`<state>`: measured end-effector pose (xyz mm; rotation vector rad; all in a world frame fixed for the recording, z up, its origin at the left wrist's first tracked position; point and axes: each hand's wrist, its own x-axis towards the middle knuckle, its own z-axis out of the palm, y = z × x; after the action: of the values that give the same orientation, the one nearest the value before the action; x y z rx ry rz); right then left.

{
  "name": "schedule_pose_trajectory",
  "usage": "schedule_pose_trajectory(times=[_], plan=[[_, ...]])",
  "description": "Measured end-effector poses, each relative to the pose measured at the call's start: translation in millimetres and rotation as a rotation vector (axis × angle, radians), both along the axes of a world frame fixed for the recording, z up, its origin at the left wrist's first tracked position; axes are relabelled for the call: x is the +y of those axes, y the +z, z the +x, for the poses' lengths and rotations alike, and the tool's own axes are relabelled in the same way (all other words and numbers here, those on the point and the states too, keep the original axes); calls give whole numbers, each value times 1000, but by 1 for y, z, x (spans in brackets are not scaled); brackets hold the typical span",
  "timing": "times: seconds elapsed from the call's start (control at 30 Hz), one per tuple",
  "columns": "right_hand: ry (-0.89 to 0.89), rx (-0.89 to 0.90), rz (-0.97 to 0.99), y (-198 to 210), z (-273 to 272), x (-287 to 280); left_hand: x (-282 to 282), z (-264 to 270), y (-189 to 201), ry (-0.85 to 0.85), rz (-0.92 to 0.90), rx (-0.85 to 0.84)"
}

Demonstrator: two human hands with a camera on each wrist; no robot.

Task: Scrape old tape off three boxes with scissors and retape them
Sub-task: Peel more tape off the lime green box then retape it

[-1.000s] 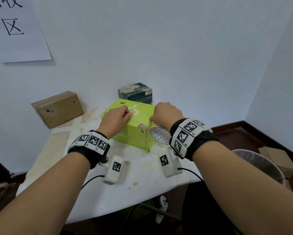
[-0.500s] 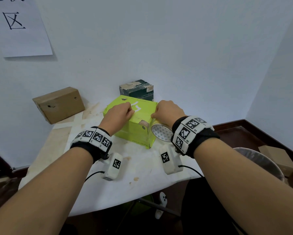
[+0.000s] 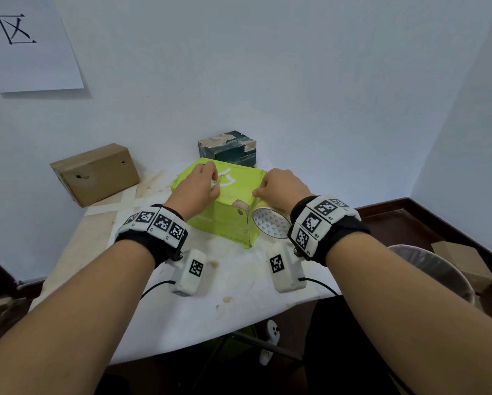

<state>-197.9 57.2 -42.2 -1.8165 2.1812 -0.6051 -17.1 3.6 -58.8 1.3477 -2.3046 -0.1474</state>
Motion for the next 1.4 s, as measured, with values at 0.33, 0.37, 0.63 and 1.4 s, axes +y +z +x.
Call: schedule_pose_trajectory(times=[0.33,0.37,0.63,1.4], plan=[[13,14,20,0,0,-5,-10,21,-3,-10,7,85],[16,14,22,0,0,-5,-9,22,0,-40,14,102],[12,-37,41,-2,-3,-6,2,28,0,-129,26,-106],[78,-345,153,13,-1,19,18,36,7,-101,40,-201]])
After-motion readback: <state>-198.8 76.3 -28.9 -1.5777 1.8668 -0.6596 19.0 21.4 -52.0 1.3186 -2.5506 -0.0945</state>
